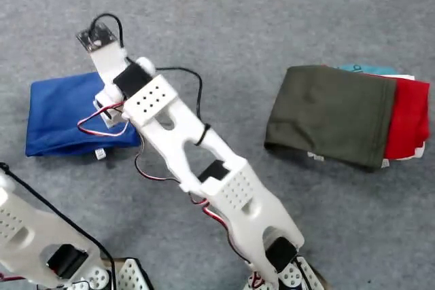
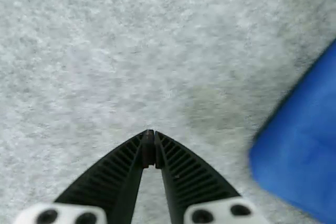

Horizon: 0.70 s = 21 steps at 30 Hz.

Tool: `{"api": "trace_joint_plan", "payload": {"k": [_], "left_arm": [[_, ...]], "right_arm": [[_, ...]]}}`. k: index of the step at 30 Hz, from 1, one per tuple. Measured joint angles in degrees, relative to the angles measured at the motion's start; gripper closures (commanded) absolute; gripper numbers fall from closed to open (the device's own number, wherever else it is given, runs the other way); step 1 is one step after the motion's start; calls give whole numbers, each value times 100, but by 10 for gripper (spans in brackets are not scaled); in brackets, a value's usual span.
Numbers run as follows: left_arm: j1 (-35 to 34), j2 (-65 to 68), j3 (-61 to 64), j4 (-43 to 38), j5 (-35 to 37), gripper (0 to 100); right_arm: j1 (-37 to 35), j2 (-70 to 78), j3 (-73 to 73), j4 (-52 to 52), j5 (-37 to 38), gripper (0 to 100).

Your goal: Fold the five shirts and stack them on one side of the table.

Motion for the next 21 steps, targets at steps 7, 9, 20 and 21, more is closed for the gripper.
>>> {"api": "trace_joint_plan", "payload": {"k": [7, 9, 20, 21], "left_arm": [[677, 0, -545, 299, 422, 971], [703, 0, -615, 325, 457, 971], [220, 0, -633, 325, 466, 970], [158, 0, -633, 325, 466, 970]], "right_arm": [[-255, 835, -325, 695, -9, 985], [-387, 853, -545, 1029, 211, 985], [-246, -308, -1257, 1090, 299, 946], [-246, -325, -1266, 985, 105, 902]]}}
